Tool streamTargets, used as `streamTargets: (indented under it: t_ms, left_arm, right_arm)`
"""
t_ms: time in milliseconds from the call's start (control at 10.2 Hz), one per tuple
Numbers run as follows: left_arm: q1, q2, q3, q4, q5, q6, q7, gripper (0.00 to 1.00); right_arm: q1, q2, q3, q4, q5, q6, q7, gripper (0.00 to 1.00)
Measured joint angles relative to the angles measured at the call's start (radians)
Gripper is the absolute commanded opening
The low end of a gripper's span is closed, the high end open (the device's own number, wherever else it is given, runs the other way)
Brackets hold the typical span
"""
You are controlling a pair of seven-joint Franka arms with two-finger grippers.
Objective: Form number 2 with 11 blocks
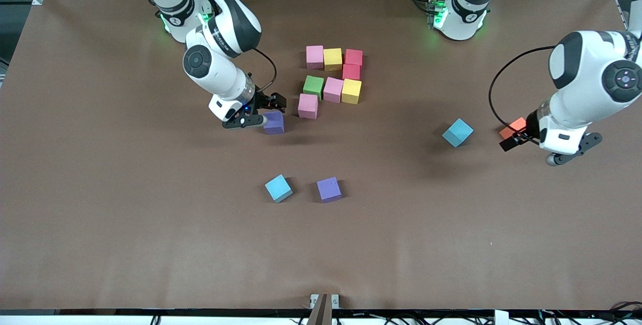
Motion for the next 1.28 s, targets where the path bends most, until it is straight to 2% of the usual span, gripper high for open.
streamTargets:
  t_ms: [295,591,886,985,1083,1181,1280]
  left_arm:
    - [-0.003,0.025,-0.065,-0.071,0.000,-0.002,-0.074,1.00]
    - [-0.003,0.040,-0.074,-0.155,-0.003,0.049,-0.117,1.00]
    - [-0.019,0.111,-0.090,-0.176,-0.004,0.148,-0.216,1.00]
    - [-0.031,0.139,-0.090,-0.177,-0.003,0.174,-0.249,1.00]
    - [-0.037,0.165,-0.090,-0.177,0.007,0.189,-0.275,1.00]
    - [-0.037,0.182,-0.090,-0.177,0.024,0.192,-0.296,1.00]
    - [-0.037,0.198,-0.089,-0.177,0.049,0.193,-0.318,1.00]
  right_arm:
    - [0.000,0.025,0.001,-0.047,-0.038,0.089,-0.002,1.00]
    - [0.020,0.078,0.006,-0.067,-0.040,0.188,-0.002,0.98]
    - [0.043,0.137,0.008,-0.068,-0.040,0.262,-0.002,0.95]
    - [0.049,0.148,0.008,-0.067,-0.040,0.274,-0.002,0.89]
    - [0.052,0.154,0.008,-0.067,-0.040,0.277,-0.002,0.77]
    - [0.053,0.155,0.008,-0.067,-0.040,0.277,-0.002,0.55]
    - [0.054,0.157,0.007,-0.067,-0.041,0.277,-0.002,0.40]
